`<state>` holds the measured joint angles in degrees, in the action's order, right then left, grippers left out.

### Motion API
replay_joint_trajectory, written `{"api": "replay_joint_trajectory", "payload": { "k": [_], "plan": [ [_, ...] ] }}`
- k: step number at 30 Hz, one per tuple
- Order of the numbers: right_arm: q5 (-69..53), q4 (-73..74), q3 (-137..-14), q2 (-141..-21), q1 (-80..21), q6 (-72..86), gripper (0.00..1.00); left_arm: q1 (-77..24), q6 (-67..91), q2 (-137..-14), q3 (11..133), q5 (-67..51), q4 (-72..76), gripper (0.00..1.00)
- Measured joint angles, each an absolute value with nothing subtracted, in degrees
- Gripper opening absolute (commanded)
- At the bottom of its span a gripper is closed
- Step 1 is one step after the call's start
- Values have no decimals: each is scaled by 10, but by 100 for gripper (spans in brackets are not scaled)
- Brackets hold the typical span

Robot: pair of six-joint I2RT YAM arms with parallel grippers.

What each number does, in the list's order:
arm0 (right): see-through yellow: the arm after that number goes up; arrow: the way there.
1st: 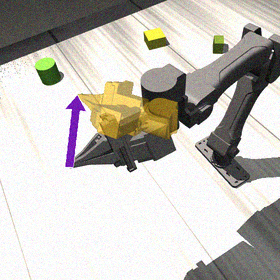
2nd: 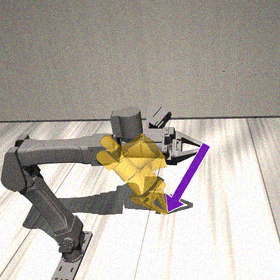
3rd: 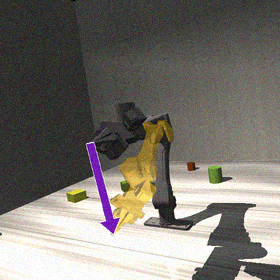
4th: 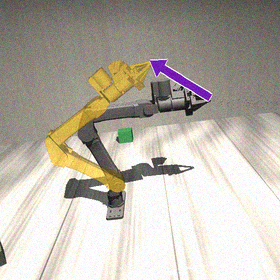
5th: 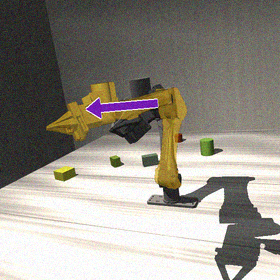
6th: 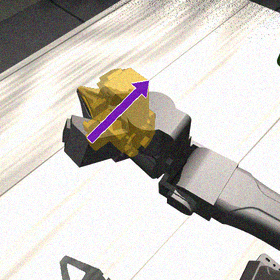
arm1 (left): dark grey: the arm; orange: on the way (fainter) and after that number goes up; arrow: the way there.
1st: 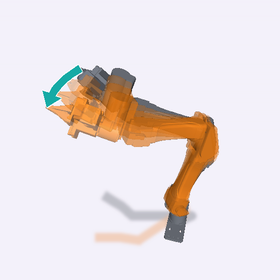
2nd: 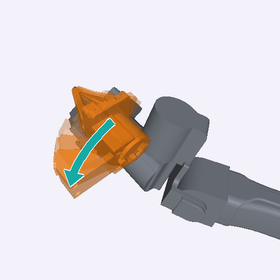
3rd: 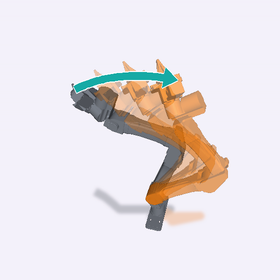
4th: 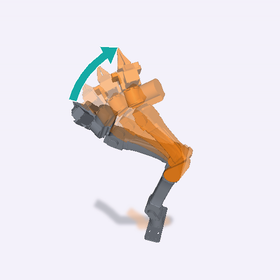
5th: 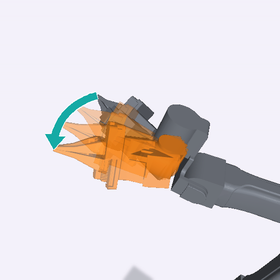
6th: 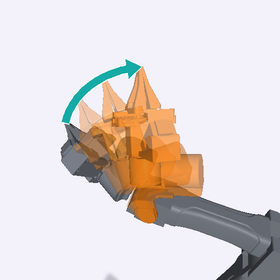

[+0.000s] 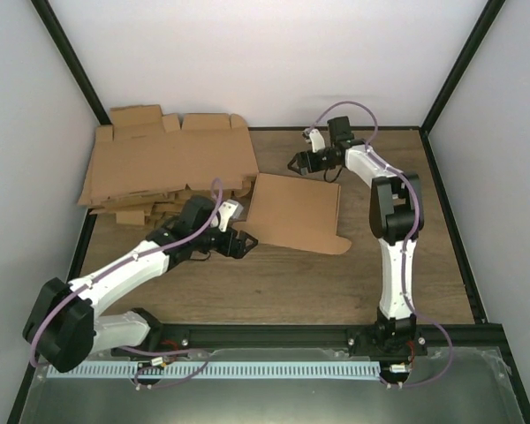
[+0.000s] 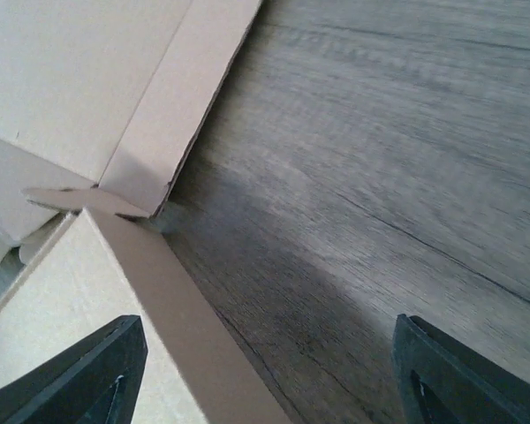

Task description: Fold the paper box

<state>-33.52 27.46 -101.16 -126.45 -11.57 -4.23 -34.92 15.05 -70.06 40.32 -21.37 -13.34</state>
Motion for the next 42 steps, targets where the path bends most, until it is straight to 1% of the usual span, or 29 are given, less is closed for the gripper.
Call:
{"api": "replay_joint_trajectory", "payload": {
  "k": [2, 8, 15, 19, 22, 27, 30, 32, 34, 37, 39, 42],
  "plan": [
    [-356, 283, -1027, -1285, -114, -67, 75, -349, 150, -693, 401, -225, -136, 87],
    [-431, 312, -1010, -1300, -114, -118, 62, -349, 152, -680, 401, -242, -152, 87],
    [-541, 272, -840, -1213, -114, -142, 58, -350, 163, -655, 401, -253, -161, 87],
    [-583, 251, -762, -1163, -114, -146, 59, -352, 163, -654, 409, -263, -173, 87],
    [-603, 227, -714, -1137, -114, -139, 58, -356, 164, -650, 409, -270, -177, 87],
    [-606, 203, -686, -1134, -114, -116, 47, -362, 166, -637, 409, -282, -188, 87],
    [-603, 193, -686, -1145, -114, -106, 44, -365, 170, -630, 409, -288, -191, 87],
    [-604, 187, -686, -1153, -114, -102, 40, -367, 178, -623, 406, -294, -189, 87],
    [-611, 183, -686, -1162, -112, -98, 37, -373, 185, -616, 399, -301, -184, 87],
    [-640, 182, -693, -1181, -106, -94, 32, -389, 197, -614, 387, -307, -174, 87],
    [-656, 185, -703, -1193, -101, -95, 27, -400, 204, -615, 382, -310, -172, 87],
    [-680, 189, -718, -1211, -93, -97, 16, -409, 210, -616, 381, -312, -170, 87]
  ]
}}
